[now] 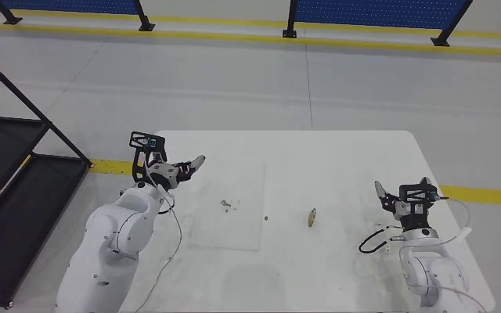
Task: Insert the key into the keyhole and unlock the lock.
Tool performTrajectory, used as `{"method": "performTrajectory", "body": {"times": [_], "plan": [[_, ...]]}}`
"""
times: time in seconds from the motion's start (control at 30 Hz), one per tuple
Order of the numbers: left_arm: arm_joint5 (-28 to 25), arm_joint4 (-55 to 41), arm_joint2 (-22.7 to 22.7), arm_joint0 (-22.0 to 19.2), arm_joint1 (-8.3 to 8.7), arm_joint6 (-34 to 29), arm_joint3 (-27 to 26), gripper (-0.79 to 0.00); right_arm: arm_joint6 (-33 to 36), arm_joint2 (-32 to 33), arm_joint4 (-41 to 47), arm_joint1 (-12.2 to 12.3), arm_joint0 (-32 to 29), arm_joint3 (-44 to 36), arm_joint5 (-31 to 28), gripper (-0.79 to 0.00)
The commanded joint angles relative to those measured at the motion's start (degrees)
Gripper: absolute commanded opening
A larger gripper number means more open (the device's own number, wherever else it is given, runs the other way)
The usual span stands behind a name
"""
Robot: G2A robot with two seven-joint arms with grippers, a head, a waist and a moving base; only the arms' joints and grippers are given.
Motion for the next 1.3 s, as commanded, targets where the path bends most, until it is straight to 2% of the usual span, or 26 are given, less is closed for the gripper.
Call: {"method": "performTrajectory", "body": {"times": [0.0, 0.13, 0.23, 0.4, 0.6, 0.8, 1.0, 1.27], "plan": [[2.51, -4.39, 0.84, -1.46, -0.09, -7.59, -1.05, 0.000, 0.00, 0.00, 0.00, 0.00, 0.00, 0.00, 0.00, 0.000], [6.09, -7.23, 3.22, -5.28, -0.11, -16.54, -1.09, 0.000, 0.00, 0.00, 0.00, 0.00, 0.00, 0.00, 0.00, 0.000], [10.51, -12.09, 4.60, -8.29, -0.33, -21.82, 1.45, 0.000, 0.00, 0.00, 0.00, 0.00, 0.00, 0.00, 0.00, 0.000], [15.89, -14.59, 7.40, -12.90, -0.47, -27.84, 5.40, 0.000, 0.00, 0.00, 0.00, 0.00, 0.00, 0.00, 0.00, 0.000], [21.10, -18.70, 9.75, -15.96, -0.76, -30.71, 8.85, 0.000, 0.00, 0.00, 0.00, 0.00, 0.00, 0.00, 0.00, 0.000], [24.89, -24.05, 10.63, -17.33, -0.91, -32.30, 13.22, 0.000, 0.00, 0.00, 0.00, 0.00, 0.00, 0.00, 0.00, 0.000], [24.96, -24.34, 11.96, -17.61, -0.77, -30.90, 14.95, 0.000, 0.00, 0.00, 0.00, 0.00, 0.00, 0.00, 0.00, 0.000], [25.14, -25.10, 12.71, -17.34, -0.28, -32.86, 15.03, 0.000, 0.00, 0.00, 0.00, 0.00, 0.00, 0.00, 0.00, 0.000]]}}
